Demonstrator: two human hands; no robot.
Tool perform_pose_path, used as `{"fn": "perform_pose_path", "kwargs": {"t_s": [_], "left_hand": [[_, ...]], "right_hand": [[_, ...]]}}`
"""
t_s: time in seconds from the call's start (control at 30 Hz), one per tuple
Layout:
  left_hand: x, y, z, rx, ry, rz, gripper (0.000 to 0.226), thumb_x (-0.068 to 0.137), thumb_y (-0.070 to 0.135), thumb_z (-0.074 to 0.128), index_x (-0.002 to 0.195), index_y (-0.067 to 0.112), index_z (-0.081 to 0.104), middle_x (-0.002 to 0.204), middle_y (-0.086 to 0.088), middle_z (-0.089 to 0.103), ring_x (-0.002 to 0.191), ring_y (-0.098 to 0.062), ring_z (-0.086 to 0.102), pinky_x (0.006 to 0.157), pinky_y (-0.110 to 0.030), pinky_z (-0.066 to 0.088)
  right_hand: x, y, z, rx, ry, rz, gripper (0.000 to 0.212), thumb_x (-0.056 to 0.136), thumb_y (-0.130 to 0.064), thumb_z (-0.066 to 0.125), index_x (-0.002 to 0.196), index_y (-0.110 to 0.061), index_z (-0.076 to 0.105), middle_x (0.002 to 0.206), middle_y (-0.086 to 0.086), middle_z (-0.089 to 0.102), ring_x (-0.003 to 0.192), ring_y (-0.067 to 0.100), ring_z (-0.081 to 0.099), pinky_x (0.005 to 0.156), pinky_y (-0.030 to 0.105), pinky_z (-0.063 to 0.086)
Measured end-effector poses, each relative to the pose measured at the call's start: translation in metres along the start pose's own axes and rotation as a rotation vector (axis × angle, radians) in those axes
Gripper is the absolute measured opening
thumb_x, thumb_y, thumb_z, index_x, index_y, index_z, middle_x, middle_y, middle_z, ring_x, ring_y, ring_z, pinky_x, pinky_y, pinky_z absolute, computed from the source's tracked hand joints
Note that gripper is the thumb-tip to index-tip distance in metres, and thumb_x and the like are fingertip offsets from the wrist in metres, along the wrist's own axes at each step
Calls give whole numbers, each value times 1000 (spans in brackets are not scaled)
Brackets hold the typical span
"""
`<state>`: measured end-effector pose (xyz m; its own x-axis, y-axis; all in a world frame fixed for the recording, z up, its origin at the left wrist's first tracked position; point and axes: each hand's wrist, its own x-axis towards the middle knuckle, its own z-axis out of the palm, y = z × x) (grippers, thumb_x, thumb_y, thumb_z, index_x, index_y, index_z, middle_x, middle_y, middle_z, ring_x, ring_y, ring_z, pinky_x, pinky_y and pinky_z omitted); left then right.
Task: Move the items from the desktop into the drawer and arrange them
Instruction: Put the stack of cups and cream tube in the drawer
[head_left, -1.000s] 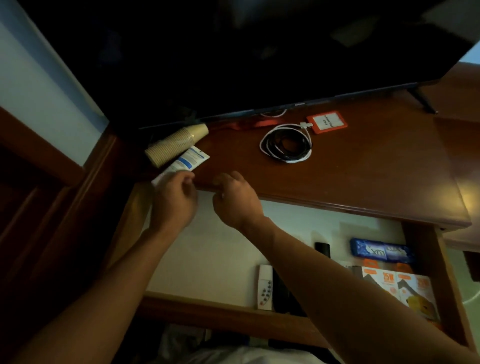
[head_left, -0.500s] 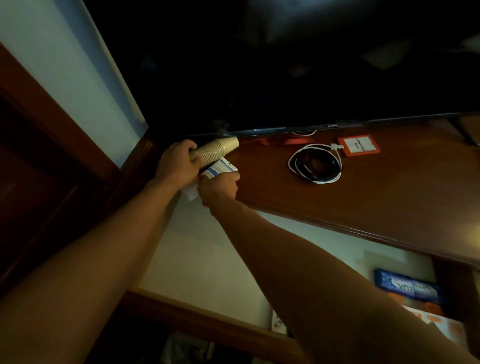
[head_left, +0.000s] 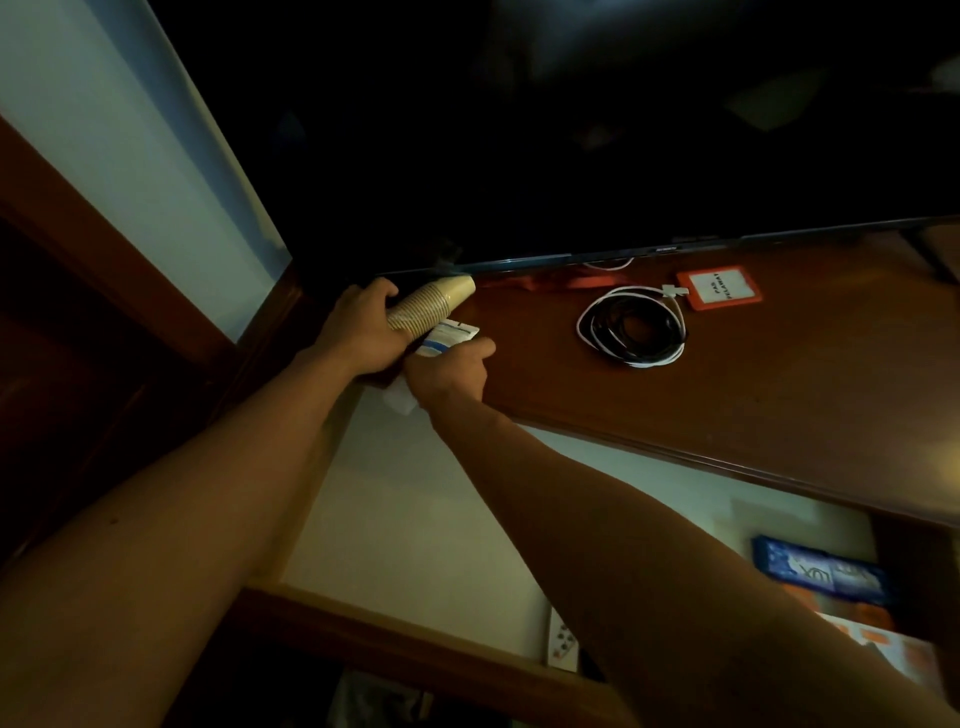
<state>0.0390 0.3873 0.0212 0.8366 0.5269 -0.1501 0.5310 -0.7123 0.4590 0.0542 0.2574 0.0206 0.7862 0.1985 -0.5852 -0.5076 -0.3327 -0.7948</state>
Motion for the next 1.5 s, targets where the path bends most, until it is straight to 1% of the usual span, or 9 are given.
{"fn": "perform_pose_path", "kwargs": {"t_s": [0.17,0.37,0.57,0.73,0.97,1.1,1.23,1.37,1.5], "left_hand": [[-3,7,6,7,2,11,57,78,48,76,123,22,52,115,-9,62,95,-29,64,80,-44,58],[-15,30,13,54,36,-52,54,76,44,81,114,19,52,109,-12,65,91,-31,66,75,-44,59],[-62,55,42,-121,19,-97,65,84,42,74,139,29,42,126,-11,60,87,-21,59,53,-24,42],[-116,65,63,-312,-26,-63,68,89,41,70,147,32,35,134,-7,56,94,-18,60,56,-21,46],[-191,66,87,-414,-101,-32,56,91,36,69,138,29,40,113,5,57,75,-2,60,46,-11,47],[-208,51,112,-370,-186,-57,52,90,37,69,132,31,39,111,4,57,77,-6,63,54,-23,57],[-211,37,139,-249,-308,-84,57,88,40,68,132,31,35,120,0,58,88,-14,64,68,-35,61],[-213,33,158,-193,-393,-118,55,88,39,67,130,27,34,124,-5,56,94,-18,60,71,-30,54],[-214,30,170,-184,-430,-164,52,86,40,69,124,29,35,119,-7,57,96,-22,60,79,-39,57]], "right_hand": [[6,11,-47,-57,-6,-5,71,86,-16,74,136,-17,25,123,14,58,109,34,65,86,50,59],[7,24,-84,-36,-158,-106,66,92,-17,64,148,-30,33,129,10,56,107,31,64,81,53,60],[-11,54,-126,8,-240,-133,53,100,-11,52,148,-31,43,146,11,46,117,32,59,86,47,59],[-34,88,-162,-18,-226,-242,49,99,-11,56,143,-31,51,140,11,54,104,21,68,68,23,57],[-58,146,-193,-214,-219,-258,49,93,-18,66,136,-38,57,121,1,57,91,17,72,79,33,62],[-59,173,-194,-415,-209,-231,51,90,-23,67,135,-43,55,113,-3,56,92,17,68,74,28,61],[-56,185,-190,-481,-227,-166,54,94,-13,64,142,-32,49,113,-9,54,84,6,61,58,13,51],[-50,193,-182,-631,-248,-144,55,91,-16,68,140,-32,48,131,7,56,106,20,63,80,28,58],[-43,197,-174,-721,-285,-110,55,88,-15,70,137,-28,48,130,8,60,103,23,65,84,34,58]]}}
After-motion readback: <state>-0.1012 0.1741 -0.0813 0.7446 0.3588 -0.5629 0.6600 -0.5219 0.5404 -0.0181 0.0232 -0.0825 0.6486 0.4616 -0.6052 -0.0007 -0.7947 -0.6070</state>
